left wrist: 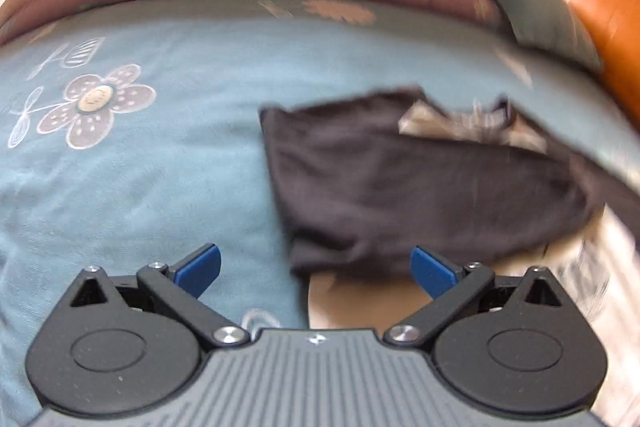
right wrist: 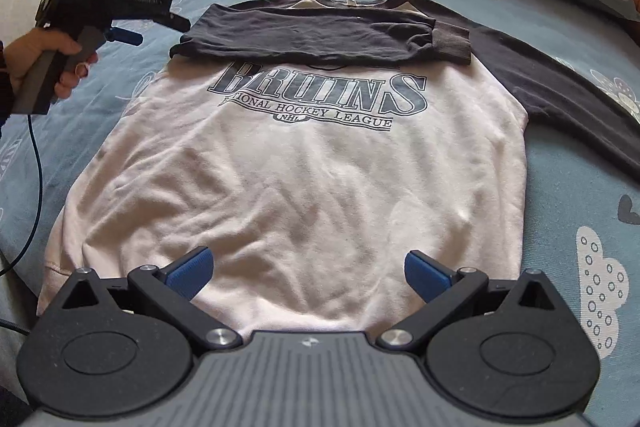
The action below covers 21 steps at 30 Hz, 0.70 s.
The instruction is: Fold clothes
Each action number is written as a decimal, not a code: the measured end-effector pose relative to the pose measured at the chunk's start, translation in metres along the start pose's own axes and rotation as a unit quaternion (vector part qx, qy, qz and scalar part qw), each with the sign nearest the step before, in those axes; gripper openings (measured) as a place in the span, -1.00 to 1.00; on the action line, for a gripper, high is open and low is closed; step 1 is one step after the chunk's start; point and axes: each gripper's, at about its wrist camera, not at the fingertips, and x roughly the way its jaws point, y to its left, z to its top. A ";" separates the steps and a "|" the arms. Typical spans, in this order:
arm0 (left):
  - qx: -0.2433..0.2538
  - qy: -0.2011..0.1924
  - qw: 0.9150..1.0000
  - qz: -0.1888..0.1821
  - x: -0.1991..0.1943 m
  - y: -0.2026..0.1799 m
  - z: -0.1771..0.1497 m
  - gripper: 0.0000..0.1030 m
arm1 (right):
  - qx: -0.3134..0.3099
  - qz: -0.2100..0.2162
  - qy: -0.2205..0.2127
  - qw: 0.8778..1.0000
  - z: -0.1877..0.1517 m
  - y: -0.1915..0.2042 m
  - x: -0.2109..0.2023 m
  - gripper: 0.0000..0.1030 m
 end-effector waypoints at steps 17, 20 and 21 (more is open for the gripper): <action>-0.015 -0.015 0.997 0.076 0.001 0.035 -0.032 0.95 | -0.035 -0.012 0.034 0.999 0.005 0.030 0.019 1.00; -0.023 -0.050 0.998 0.008 -0.018 0.040 -0.022 0.95 | -0.036 -0.009 0.034 0.999 0.007 0.031 0.022 1.00; -0.038 -0.055 0.998 -0.020 -0.021 0.042 -0.016 0.95 | -0.036 -0.008 0.033 0.999 0.007 0.031 0.022 1.00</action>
